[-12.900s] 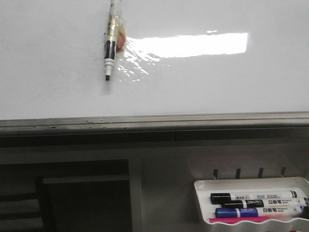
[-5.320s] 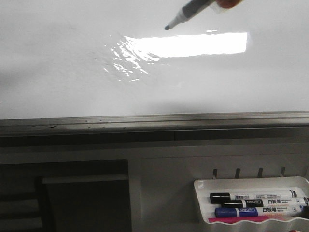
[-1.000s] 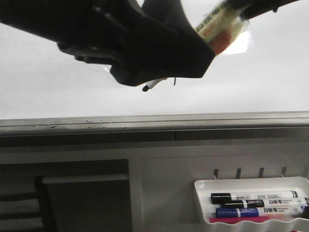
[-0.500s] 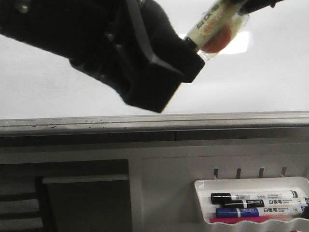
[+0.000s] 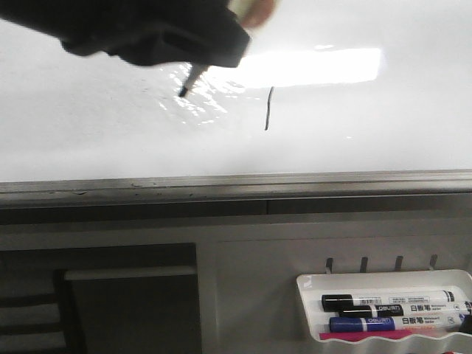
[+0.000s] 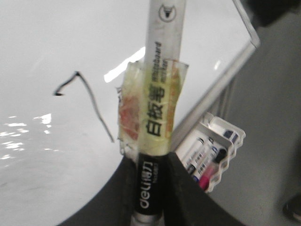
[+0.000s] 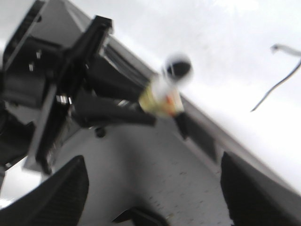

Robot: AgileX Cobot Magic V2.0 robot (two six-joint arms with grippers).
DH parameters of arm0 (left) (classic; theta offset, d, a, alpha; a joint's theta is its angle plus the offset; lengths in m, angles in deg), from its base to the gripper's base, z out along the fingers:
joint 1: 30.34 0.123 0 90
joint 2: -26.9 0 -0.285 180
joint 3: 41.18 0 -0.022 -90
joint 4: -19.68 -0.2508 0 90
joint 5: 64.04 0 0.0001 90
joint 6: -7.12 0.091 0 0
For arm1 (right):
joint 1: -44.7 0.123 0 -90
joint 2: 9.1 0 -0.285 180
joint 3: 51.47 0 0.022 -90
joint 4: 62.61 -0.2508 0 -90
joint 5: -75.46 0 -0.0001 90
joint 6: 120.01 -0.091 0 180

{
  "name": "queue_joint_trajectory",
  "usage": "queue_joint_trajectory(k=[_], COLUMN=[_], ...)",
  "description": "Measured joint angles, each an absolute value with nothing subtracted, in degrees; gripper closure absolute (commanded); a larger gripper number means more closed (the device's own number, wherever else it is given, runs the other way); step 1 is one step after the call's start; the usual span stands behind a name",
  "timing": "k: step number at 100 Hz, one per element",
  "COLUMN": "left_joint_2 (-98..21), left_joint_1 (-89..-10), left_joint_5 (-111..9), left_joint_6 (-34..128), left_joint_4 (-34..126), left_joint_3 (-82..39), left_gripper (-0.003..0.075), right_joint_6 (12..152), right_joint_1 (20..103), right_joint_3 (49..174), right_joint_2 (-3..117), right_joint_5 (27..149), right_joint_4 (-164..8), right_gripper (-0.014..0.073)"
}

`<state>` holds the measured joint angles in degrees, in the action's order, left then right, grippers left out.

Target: Write number 7 on whiteboard

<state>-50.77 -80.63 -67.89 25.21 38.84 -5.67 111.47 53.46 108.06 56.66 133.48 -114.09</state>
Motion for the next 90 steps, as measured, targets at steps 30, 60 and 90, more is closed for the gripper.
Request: queue_joint_trajectory(k=[30,60,90], left_joint_2=[-43.6,-51.6,-62.5], left_joint_1=[-73.9,-73.7,-73.7], left_joint_5=[-76.8,-87.4,-88.2], left_joint_6=[24.9,24.9,24.9], left_joint_4=[63.0,70.1,70.1], left_joint_3=[1.4,2.8,-1.4], left_gripper=[0.0741,0.0741,0.0740], right_joint_6=[111.5,111.5,111.5], right_joint_1=[48.2,48.1,48.1], right_joint_3=[103.0,98.6,98.6], right_joint_2=[48.3,46.8,46.8], right_joint_5=[131.0,129.3,128.8], right_joint_4=[-112.9,-112.6,-112.6], right_gripper=[0.0158,0.0158,0.0158])
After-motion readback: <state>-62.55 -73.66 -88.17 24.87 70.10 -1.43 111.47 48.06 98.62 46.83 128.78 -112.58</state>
